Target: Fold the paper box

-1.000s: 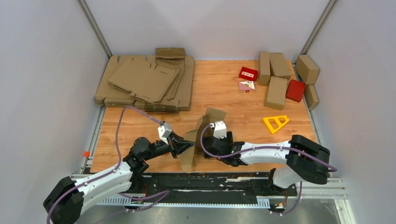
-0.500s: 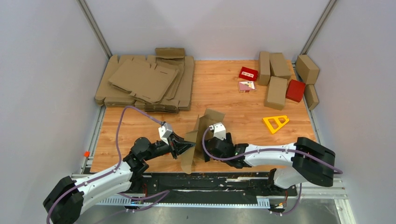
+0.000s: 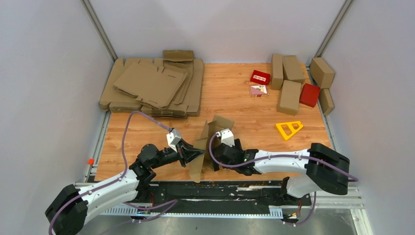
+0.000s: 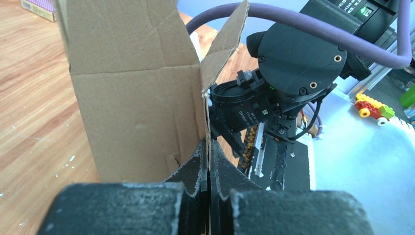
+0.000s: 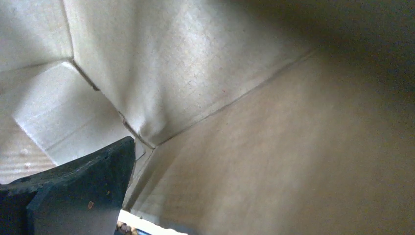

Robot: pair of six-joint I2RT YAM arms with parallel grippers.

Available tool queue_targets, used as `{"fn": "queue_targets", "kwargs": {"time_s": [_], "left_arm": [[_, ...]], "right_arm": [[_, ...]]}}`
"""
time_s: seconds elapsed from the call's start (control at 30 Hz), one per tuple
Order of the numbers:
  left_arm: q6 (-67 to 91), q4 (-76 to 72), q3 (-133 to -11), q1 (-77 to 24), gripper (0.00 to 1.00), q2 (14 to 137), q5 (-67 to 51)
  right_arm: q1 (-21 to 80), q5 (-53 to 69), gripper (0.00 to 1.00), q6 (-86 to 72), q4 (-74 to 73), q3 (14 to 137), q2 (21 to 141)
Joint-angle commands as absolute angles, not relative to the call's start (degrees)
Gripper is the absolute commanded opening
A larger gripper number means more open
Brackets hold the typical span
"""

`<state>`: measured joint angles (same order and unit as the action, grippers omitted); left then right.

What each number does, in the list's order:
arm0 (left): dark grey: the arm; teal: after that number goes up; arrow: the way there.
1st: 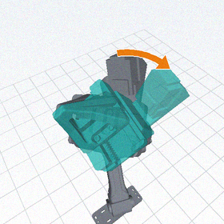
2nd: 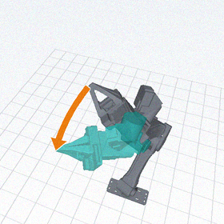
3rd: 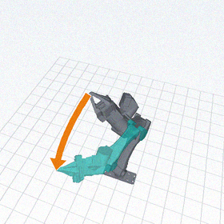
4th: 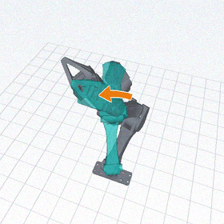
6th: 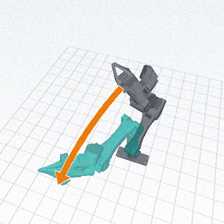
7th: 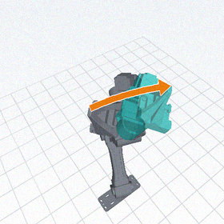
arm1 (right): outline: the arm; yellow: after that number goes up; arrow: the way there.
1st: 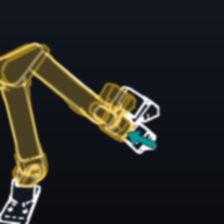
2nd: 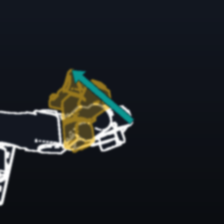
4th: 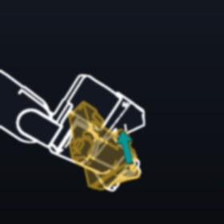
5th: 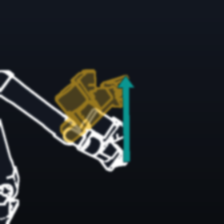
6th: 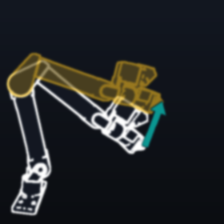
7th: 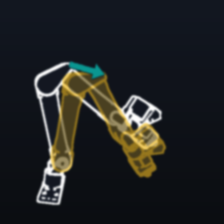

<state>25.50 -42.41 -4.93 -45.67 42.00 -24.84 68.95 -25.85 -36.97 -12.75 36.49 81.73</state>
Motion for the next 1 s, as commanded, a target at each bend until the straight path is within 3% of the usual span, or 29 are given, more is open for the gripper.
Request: {"fn": "queue_targets", "kwargs": {"time_s": [0.0, 0.3, 0.67, 0.97], "left_arm": [[22.32, -43.91, -4.11, -45.94, 0.00, 39.91, -23.20], [20.15, -44.97, -6.17, -45.91, 0.00, 42.40, -21.45], [19.25, -46.50, -8.23, -45.97, 0.00, 47.23, -20.72], [20.51, -23.85, -20.57, -45.97, 0.00, 49.22, -14.81]], "right_arm": [[68.78, -23.72, 1.00, -37.25, -18.32, 36.18, 78.87], [65.47, -26.31, 0.93, -37.04, -15.74, 36.97, 77.72], [65.28, -27.07, 1.00, -33.59, -15.44, 36.70, 72.44], [63.96, -26.40, 1.00, -31.59, -23.46, 37.94, 61.29]]}}
